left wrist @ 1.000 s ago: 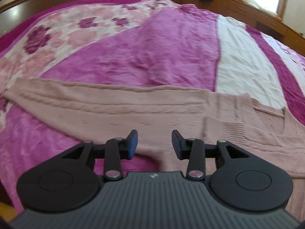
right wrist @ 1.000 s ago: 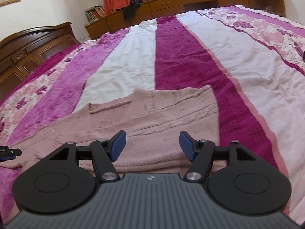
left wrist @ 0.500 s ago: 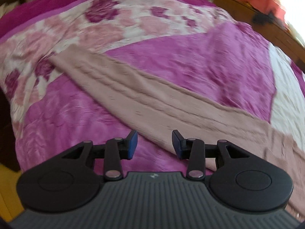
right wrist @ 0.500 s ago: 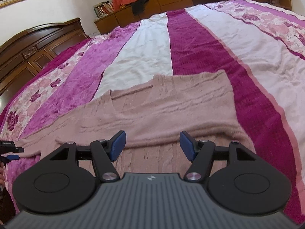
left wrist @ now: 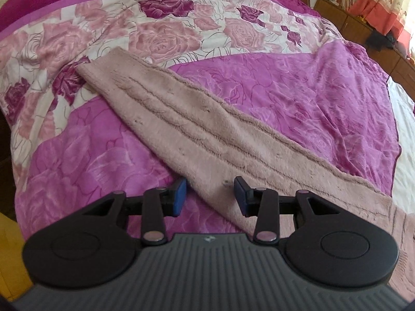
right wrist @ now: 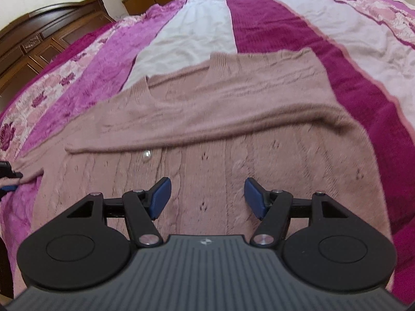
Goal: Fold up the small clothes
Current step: 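Lay the held sleeve across the cardigan body and open the left tool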
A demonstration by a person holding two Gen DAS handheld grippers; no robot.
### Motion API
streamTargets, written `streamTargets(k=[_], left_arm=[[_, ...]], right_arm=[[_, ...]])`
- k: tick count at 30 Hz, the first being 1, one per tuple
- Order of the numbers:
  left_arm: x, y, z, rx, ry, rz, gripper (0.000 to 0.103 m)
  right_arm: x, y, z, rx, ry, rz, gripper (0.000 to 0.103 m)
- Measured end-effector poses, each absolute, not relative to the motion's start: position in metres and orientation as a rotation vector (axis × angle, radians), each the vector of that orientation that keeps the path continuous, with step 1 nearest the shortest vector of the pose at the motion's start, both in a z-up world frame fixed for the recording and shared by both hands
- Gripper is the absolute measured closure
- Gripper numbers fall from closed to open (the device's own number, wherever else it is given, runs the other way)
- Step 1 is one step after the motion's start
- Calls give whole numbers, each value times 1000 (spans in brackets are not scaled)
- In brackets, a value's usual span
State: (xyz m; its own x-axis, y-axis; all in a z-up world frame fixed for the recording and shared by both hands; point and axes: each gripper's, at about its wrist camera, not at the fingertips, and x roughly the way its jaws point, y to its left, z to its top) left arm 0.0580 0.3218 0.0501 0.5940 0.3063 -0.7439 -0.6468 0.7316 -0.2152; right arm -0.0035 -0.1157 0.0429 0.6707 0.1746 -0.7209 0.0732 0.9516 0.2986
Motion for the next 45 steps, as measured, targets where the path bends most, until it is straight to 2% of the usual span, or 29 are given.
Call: streamTargets(k=[6,14,25,34,39,45], left_arm=[[70,329,47,-496,749,570,61],[88,340,44,-478,740,568,61],[102,338,41,-386,725,562,61],[103,331,41,-321,714,566,62],[102,326,44,-303,705,556,72],[100,317,51,-267,682,544,77]], right_arm=[[2,-110,37,299,859,38,33],[8,-96,33,239,872,22,24],[16,-83,29,185,890,1,17],[18,-79,28,159,890,-5,15],[18,-79,28,160,890,-5,15],[17,-78,28,162,888,-3,14]])
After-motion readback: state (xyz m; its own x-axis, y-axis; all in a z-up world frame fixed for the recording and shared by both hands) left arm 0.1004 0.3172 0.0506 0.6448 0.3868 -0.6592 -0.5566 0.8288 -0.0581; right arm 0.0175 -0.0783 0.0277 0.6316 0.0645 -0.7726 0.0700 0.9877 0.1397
